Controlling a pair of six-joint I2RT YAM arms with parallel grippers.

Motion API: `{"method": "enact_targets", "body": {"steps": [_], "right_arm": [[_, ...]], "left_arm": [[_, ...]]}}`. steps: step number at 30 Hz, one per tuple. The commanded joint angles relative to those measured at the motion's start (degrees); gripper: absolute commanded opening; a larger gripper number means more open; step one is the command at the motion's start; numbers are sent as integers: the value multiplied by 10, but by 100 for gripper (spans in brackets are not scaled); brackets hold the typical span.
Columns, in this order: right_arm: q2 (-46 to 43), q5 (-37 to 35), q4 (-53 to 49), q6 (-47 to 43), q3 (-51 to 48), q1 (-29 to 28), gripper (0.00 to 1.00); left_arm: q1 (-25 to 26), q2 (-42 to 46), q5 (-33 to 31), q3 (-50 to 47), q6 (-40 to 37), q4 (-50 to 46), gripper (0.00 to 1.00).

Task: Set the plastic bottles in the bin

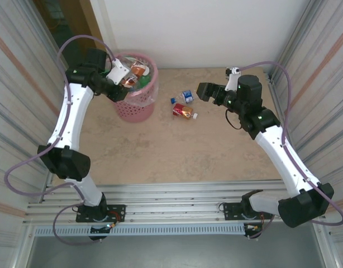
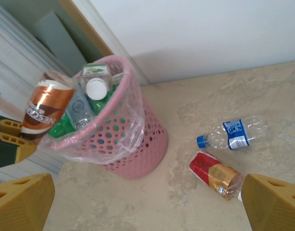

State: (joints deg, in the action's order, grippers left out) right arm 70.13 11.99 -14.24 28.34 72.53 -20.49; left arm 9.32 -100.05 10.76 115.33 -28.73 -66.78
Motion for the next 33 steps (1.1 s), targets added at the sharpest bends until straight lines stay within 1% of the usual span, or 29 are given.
{"method": "enact_targets", "body": {"steps": [1, 4, 7, 8, 9, 12, 13, 16, 19, 28, 33], "right_arm": [[1, 0, -1, 14, 1, 5, 98], [1, -4, -1, 16, 0, 6, 98], [1, -5, 2, 20, -2, 7, 98], [1, -5, 3, 22, -3, 7, 98], [2, -4, 3, 24, -3, 6, 98], [3, -2, 6, 29, -5, 7, 98], [3, -2, 6, 29, -6, 6, 98], [1, -2, 3, 30, -7, 7, 98], [0, -2, 0, 30, -7, 6, 98], [9, 13, 4, 40, -9, 5, 98], [14, 18, 4, 42, -9, 3, 98]], "left_arm": [[-3, -18, -32, 20, -55, -26, 6], [-4, -24, -44, 24, -81, -26, 10], [-4, -39, -62, 44, -98, -28, 12], [-4, -44, -67, 52, -101, -30, 15], [-4, -51, -71, 64, -104, -31, 21], [-4, -72, -78, 97, -110, -40, 46], [-4, -78, -84, 106, -111, -41, 51], [-4, -91, -106, 122, -114, -35, 59], [-4, -94, -106, 132, -117, -35, 66], [-4, -45, -16, 99, -121, 37, 67], [-4, -26, 5, 74, -119, 77, 66]]}}
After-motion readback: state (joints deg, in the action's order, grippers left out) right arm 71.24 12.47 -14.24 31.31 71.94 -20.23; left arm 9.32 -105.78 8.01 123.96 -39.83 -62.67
